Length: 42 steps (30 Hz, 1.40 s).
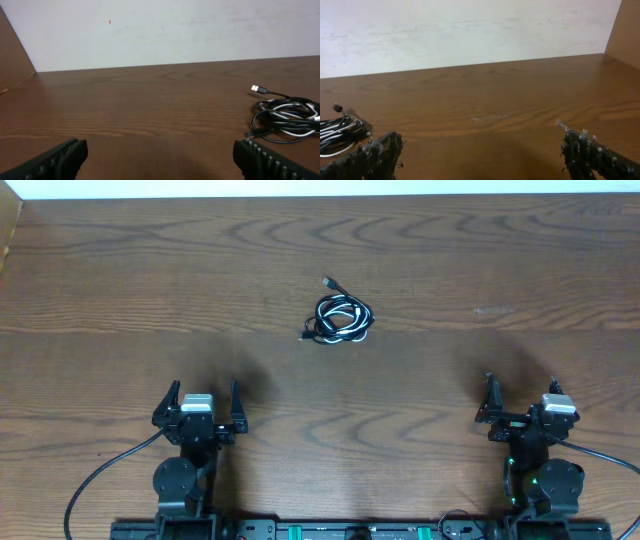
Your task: Untangle cables
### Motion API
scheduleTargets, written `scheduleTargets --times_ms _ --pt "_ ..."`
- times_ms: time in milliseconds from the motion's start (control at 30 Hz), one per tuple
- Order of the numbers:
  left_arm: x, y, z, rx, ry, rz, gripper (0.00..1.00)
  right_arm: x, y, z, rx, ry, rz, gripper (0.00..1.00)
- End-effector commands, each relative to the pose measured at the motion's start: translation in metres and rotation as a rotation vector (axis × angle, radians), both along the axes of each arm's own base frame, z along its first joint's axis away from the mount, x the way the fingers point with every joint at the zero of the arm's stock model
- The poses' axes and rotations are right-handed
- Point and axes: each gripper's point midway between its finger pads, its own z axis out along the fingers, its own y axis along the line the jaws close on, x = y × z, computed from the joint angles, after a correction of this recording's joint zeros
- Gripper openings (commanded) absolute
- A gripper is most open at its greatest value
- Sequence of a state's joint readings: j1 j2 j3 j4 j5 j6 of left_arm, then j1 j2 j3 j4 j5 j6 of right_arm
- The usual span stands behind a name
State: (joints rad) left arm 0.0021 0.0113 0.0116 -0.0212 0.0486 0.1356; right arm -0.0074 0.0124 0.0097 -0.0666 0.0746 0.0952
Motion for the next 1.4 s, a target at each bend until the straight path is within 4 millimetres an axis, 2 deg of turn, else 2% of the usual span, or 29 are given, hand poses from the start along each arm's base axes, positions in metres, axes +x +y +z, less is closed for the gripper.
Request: scheduleTargets --times_ms 0,533,633,733,800,1000,1200,1367 --pt "-0.002 0.002 -0.014 0.012 0.051 0.010 0.98 0.000 -0.001 -0.001 0.002 -0.001 -0.002 0.99" --pt "-0.001 0.002 -0.014 0.017 0.048 0.010 0.98 0.000 -0.001 0.001 0.002 -0.010 -0.001 0.99" --pt "-0.001 0.001 -0.014 0.014 0.047 0.006 0.98 0.000 0.005 0.001 0.005 -0.009 0.035 0.99" --pt "-0.001 -0.009 -0.012 0.007 0.041 -0.053 0.98 0.001 0.019 0.006 0.008 -0.028 0.115 0.99" --pt "-0.001 -0.020 -0.006 0.000 0.015 -0.114 0.98 0.000 0.029 0.016 0.005 -0.070 0.175 0.99" --pt "-0.002 -0.023 0.005 0.000 -0.016 -0.133 0.98 -0.003 0.047 0.031 -0.060 -0.136 0.276 0.99" --pt "-0.002 -0.027 0.025 -0.001 -0.026 -0.159 0.98 -0.006 0.055 0.040 -0.095 -0.167 0.328 0.99" --pt "0.005 -0.030 0.043 -0.005 0.027 -0.175 0.98 -0.009 0.058 0.055 -0.114 -0.198 0.341 0.99"
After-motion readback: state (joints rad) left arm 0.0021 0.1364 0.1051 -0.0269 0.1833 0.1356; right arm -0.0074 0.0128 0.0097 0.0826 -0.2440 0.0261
